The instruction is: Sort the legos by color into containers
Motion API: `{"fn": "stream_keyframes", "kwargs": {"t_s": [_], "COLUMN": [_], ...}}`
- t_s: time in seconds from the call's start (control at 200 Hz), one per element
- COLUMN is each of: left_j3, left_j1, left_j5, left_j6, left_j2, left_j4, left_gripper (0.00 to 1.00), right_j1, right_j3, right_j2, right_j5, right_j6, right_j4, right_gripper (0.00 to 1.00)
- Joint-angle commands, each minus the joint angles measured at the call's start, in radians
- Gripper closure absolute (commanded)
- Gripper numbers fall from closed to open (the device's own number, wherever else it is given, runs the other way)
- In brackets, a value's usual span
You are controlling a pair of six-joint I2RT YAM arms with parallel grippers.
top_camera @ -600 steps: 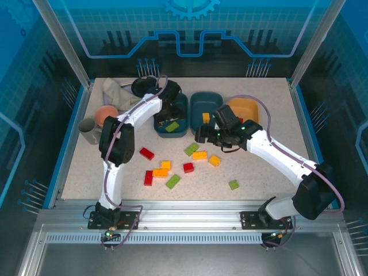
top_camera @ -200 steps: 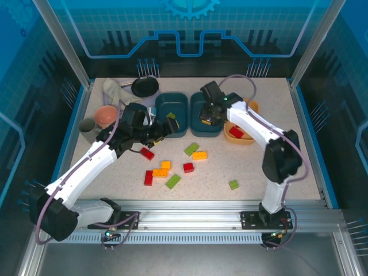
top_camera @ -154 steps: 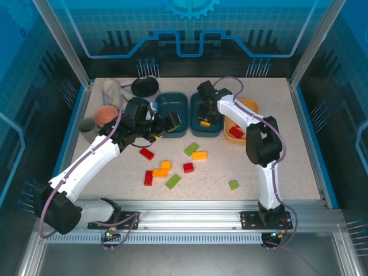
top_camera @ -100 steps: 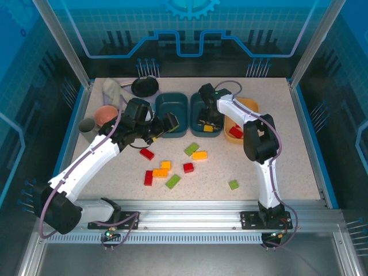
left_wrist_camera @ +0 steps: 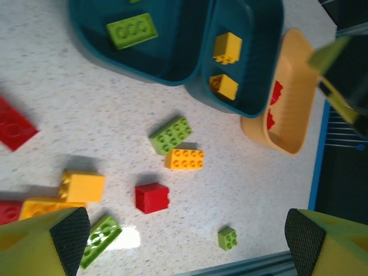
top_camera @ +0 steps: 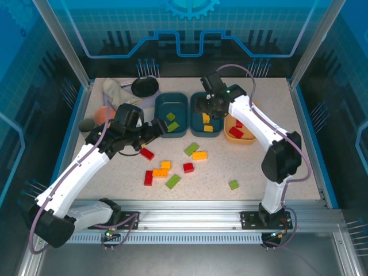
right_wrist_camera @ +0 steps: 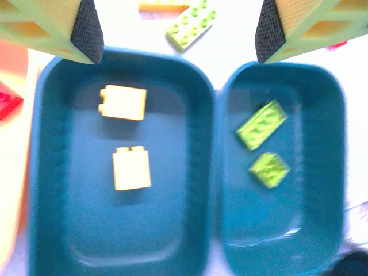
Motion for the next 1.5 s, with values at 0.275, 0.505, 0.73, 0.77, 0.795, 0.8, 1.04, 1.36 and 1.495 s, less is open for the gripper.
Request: {"fn": "stream_keyframes", "kwargs": {"t_s": [0.275, 0.505, 0.73, 0.77, 0.795, 0.8, 1.04, 1.36, 1.495], "left_j3": [-0.132, -0.192, -0.179, -0.176, -0.173, -0.173, -0.151, -0.158, -0.168], "left_j1": [0.013, 0.012, 0.012, 0.013, 0.013, 0.013, 0.013, 0.013, 0.012], "left_j5": [-0.281, -0.270, -0.259, -0.258, -0.258, -0.258, -0.254, -0.245, -0.204], "left_j6": [-0.170, -0.212, -0.213, -0.212, -0.213, -0.212, -0.200, -0.197, -0.173], "left_j2": [-0.383, -0.554, -0.617, -0.623, -0.627, -0.628, -0.637, -0.645, -0.637], "left_j4": [-0.434, -0.538, -0.596, -0.604, -0.607, -0.607, -0.626, -0.609, -0.550], "left_gripper": [0.12, 0.12, 0.13, 0.13, 0.12, 0.12, 0.13, 0.13, 0.13], "right_j1": [0.429, 0.483, 0.491, 0.491, 0.491, 0.491, 0.489, 0.493, 0.490], "right_j3": [0.047, 0.268, 0.492, 0.518, 0.534, 0.535, 0.634, 0.631, 0.589], "right_j2": [0.183, 0.431, 0.640, 0.667, 0.681, 0.682, 0.782, 0.767, 0.662], "right_j5": [-0.085, -0.081, -0.024, -0.017, -0.013, -0.012, 0.034, 0.075, 0.109], "right_j6": [-0.355, -0.365, -0.364, -0.368, -0.370, -0.370, -0.370, -0.356, -0.347], "right_j4": [0.132, 0.044, -0.080, -0.093, -0.098, -0.099, -0.152, -0.165, -0.141], "right_gripper": [0.22, 0.14, 0.14, 0.15, 0.15, 0.15, 0.34, 0.68, 0.73]}}
